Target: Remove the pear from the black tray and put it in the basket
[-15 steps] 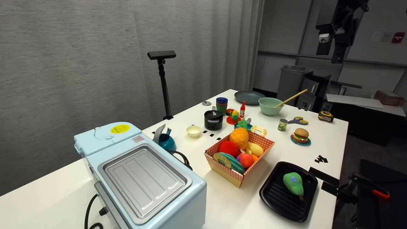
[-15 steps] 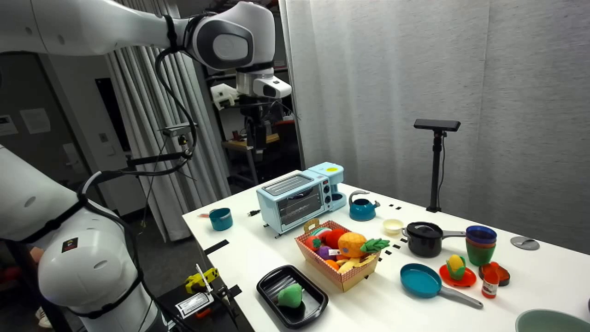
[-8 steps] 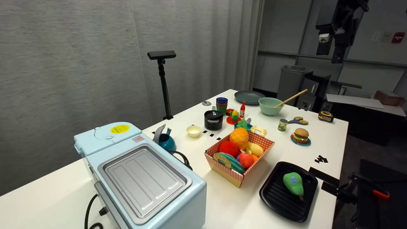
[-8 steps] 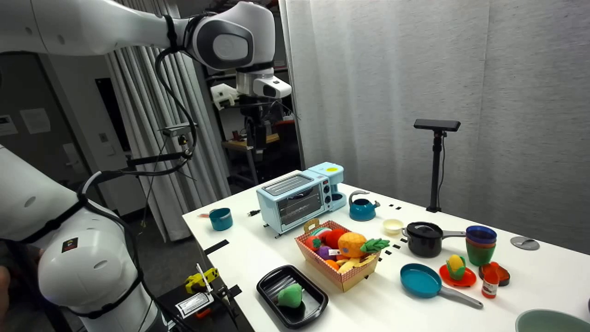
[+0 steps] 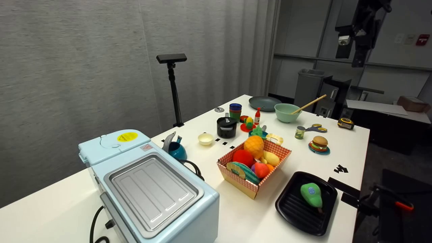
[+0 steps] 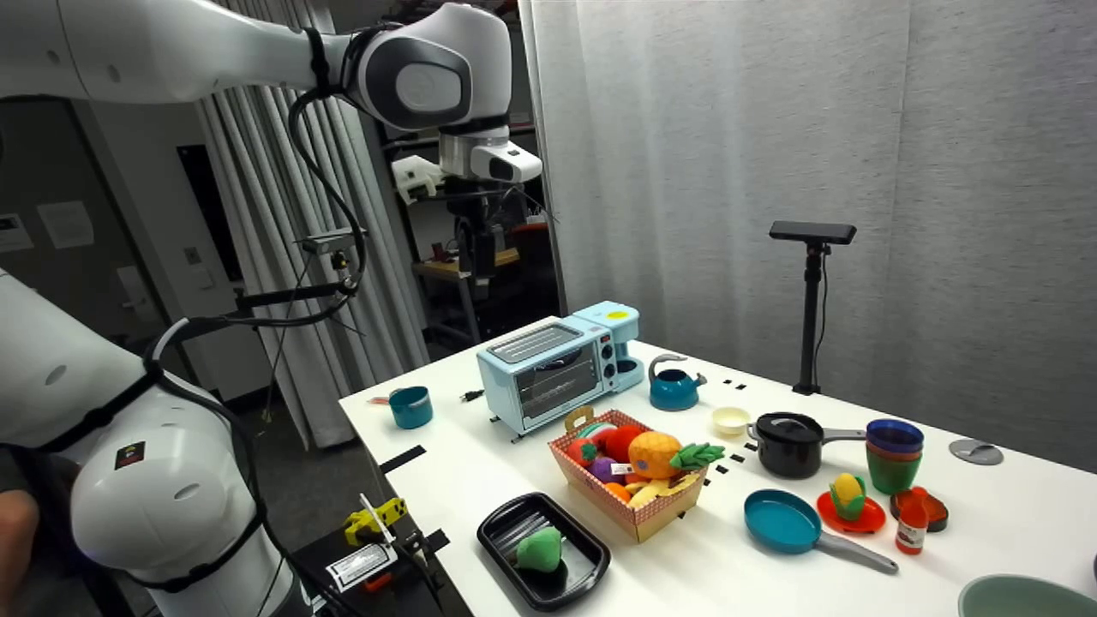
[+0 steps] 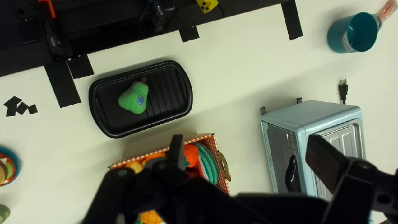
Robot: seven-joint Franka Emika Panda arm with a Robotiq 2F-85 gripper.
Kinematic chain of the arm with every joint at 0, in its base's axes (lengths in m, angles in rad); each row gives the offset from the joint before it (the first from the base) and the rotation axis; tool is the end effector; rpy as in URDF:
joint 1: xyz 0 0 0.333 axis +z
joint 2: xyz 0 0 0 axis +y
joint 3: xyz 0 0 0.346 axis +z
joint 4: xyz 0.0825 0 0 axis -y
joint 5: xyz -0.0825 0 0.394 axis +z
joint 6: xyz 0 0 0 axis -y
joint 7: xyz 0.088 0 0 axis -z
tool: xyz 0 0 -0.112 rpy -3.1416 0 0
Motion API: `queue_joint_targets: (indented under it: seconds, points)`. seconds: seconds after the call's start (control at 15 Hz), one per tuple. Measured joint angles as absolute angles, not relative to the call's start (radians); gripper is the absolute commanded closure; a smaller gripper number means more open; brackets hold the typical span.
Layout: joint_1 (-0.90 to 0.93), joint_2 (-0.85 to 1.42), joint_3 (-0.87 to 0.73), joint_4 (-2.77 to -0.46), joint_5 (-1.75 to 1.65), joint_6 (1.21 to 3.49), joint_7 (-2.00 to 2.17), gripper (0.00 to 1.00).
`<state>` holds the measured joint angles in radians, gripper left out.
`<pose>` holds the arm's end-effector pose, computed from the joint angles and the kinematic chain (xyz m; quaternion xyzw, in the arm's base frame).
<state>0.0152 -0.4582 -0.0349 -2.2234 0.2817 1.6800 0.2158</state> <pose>0.4028 0.0181 0.5698 -0.9790 0.1351 0.0568 0.1414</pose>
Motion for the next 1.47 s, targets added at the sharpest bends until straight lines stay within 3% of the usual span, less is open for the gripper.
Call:
queue_joint_targets:
  seconds: [0.8,1.47]
  points:
    - [0.015,-0.455,-0.034,-2.236,0.282,1.698,0.198,0.00]
    - [0.001,-0.415,-0.034,-2.373,0.233,1.953,0.148,0.00]
